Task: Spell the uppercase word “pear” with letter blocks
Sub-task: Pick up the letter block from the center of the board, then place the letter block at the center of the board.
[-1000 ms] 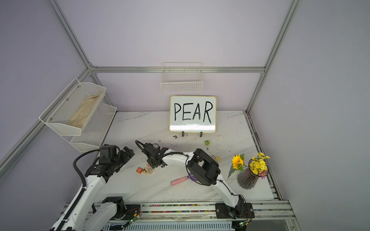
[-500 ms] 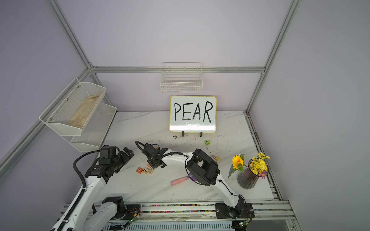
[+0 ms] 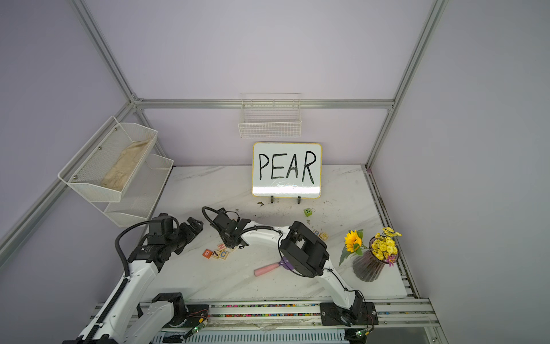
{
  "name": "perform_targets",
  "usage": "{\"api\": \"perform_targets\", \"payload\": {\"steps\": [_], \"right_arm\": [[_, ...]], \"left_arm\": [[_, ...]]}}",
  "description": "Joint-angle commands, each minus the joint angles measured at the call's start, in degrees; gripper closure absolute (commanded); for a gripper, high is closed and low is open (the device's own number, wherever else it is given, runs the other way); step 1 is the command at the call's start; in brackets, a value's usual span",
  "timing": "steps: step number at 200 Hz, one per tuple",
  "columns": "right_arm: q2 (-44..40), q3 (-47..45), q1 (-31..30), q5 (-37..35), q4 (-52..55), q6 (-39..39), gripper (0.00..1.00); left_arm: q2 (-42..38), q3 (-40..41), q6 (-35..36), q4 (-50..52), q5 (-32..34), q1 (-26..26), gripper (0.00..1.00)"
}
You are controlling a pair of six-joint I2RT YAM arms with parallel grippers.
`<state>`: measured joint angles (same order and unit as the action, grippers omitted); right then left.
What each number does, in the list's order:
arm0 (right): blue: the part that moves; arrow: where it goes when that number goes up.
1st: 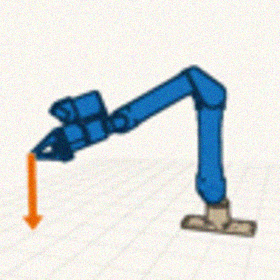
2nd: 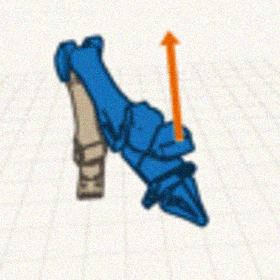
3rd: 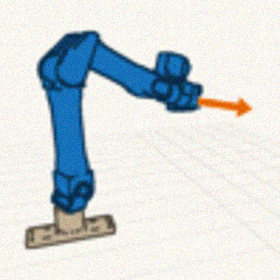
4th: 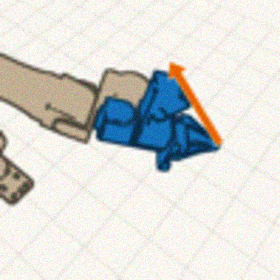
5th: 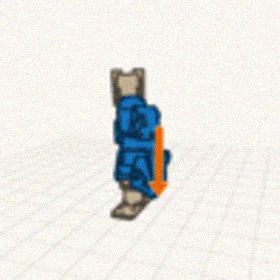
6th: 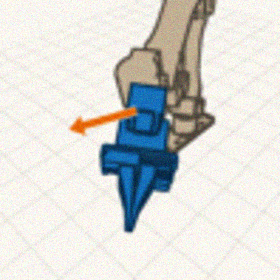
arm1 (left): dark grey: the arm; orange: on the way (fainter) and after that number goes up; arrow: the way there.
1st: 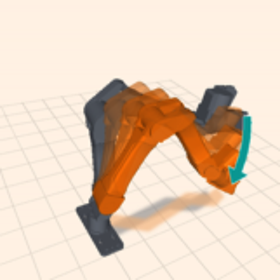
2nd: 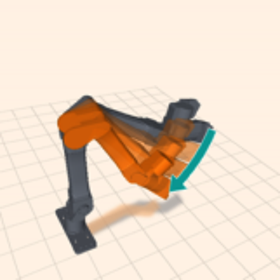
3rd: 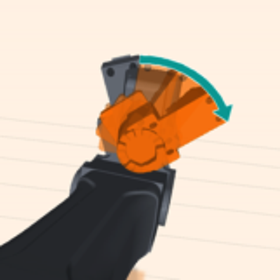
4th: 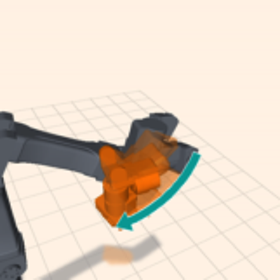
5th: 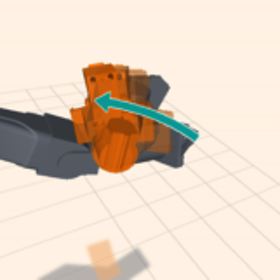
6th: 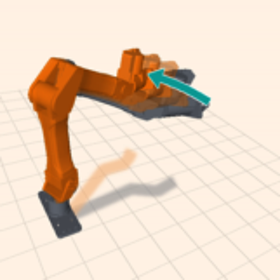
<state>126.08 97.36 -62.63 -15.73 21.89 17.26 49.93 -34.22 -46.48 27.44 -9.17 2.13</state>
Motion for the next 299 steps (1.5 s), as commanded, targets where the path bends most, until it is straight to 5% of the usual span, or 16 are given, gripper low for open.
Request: {"api": "perform_targets", "payload": {"steps": [1,55,116,153,299], "right_arm": [[-6.2,-1.2,0.4,-4.7,1.8,4.3,0.78],[-15.5,-10.4,4.3,-6.2,2.6,14.1,0.79],[-20.6,-19.6,6.0,-5.9,4.1,25.1,0.79],[-20.3,-24.1,5.9,-4.4,1.6,31.7,0.79],[-13.5,-22.7,5.9,-2.9,1.4,30.6,0.79]], "left_arm": [[0.1,1.9,3.5,-7.8,-7.3,0.3,0.0],[5.2,2.9,2.5,-19.6,-18.5,-1.1,0.0],[17.3,-3.6,4.0,-23.4,-20.2,-11.8,0.0],[18.4,-3.8,4.4,-23.7,-21.0,-12.7,0.0],[15.2,-3.4,5.5,-22.0,-19.2,-12.7,0.0]]}}
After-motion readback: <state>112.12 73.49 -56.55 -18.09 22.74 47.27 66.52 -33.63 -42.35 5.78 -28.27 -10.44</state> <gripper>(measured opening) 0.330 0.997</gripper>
